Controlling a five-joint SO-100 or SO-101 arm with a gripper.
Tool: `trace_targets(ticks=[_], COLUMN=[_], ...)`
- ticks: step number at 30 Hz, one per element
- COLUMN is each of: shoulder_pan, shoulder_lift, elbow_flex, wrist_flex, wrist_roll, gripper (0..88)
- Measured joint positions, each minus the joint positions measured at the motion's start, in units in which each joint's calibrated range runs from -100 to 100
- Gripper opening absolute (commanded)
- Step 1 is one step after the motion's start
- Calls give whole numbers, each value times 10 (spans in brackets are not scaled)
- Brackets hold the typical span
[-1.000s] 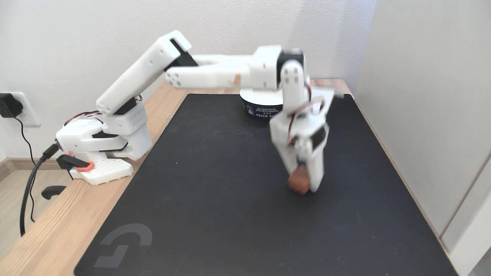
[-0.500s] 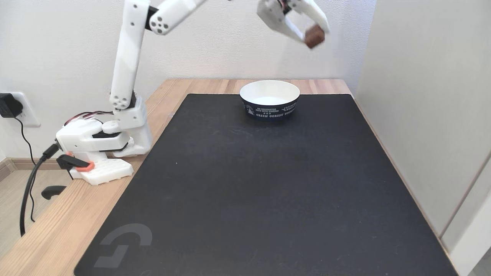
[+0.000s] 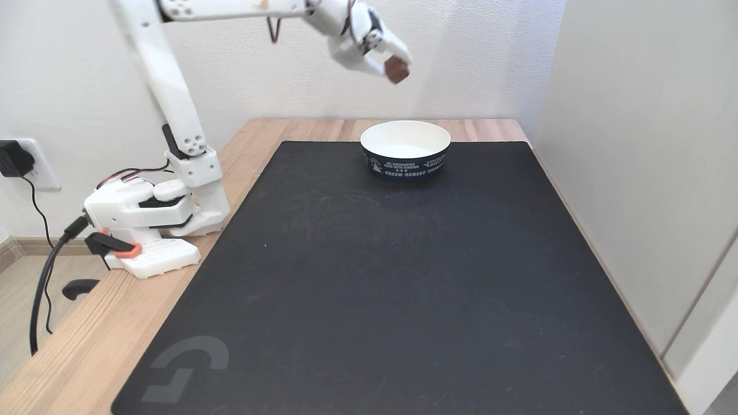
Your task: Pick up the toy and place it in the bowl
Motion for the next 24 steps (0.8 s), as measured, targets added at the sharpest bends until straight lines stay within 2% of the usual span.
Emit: trace_targets(ticks=[6, 9, 10, 12, 16, 24], shoulder_pan=[-7, -3, 6, 30, 71, 64], shoulder_lift=[-177, -221, -232, -246, -252, -251], elbow_flex=[327, 399, 413, 433, 439, 439], wrist_flex=[-114, -139, -143, -148, -148, -148], wrist_roll=[0, 0, 0, 0, -2, 0], gripper=[36, 79, 138, 185, 189, 189])
